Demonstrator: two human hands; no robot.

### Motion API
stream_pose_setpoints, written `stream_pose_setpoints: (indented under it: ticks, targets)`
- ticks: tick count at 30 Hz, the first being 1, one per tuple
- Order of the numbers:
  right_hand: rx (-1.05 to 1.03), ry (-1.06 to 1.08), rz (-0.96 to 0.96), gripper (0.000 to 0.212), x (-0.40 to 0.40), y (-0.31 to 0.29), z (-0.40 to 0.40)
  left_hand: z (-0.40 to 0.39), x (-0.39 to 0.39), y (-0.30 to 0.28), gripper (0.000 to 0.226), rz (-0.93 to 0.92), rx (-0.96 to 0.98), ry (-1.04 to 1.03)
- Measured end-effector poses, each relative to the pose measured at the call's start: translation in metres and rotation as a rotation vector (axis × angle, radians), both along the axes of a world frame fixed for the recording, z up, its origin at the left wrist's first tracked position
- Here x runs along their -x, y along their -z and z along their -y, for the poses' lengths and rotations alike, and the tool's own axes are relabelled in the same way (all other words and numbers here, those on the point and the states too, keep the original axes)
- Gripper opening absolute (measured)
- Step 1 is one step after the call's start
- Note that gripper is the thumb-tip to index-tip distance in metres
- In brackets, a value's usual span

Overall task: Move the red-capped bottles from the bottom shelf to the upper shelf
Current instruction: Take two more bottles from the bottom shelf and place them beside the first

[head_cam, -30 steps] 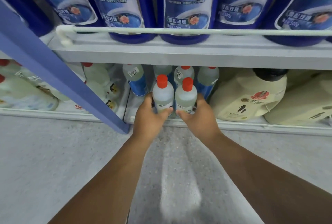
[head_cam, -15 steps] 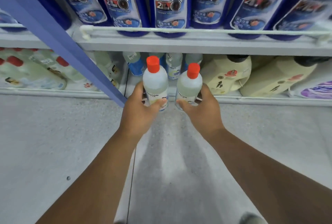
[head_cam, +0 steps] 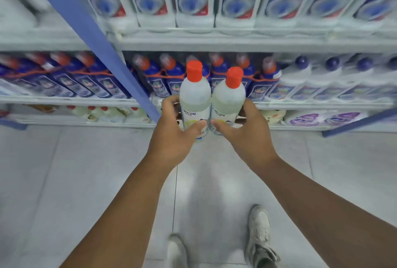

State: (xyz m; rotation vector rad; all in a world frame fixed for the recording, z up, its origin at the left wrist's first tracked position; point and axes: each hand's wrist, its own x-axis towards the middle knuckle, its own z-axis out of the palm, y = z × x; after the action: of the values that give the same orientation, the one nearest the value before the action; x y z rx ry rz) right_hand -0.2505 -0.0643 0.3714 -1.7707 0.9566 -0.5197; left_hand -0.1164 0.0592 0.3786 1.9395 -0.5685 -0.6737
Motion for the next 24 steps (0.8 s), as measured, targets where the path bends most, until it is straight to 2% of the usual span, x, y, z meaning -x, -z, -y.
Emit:
stream_pose_setpoints:
  ticks: [6, 13, 19, 24]
  targets:
    - [0.107, 0.038, 0.06, 0.053, 0.017, -0.171, -0.013, -0.009, 0.008, -0.164, 0.063, 0.048, 0.124, 0.079]
    - [0.178, 0.121, 0.135, 0.048, 0.039, -0.326, -0.025, -0.003, 0.016, -0.325, 0.062, 0.128, 0.196, 0.166]
    - [0.277, 0.125, 0.173, 0.052, 0.054, -0.426, 0.008, 0.028, 0.029, -0.432, 0.058, 0.25, 0.247, 0.18]
    - [0.315, 0.091, 0.196, 0.054, 0.065, -0.474, 0.06, 0.075, 0.044, -0.482, 0.058, 0.219, 0.303, 0.156]
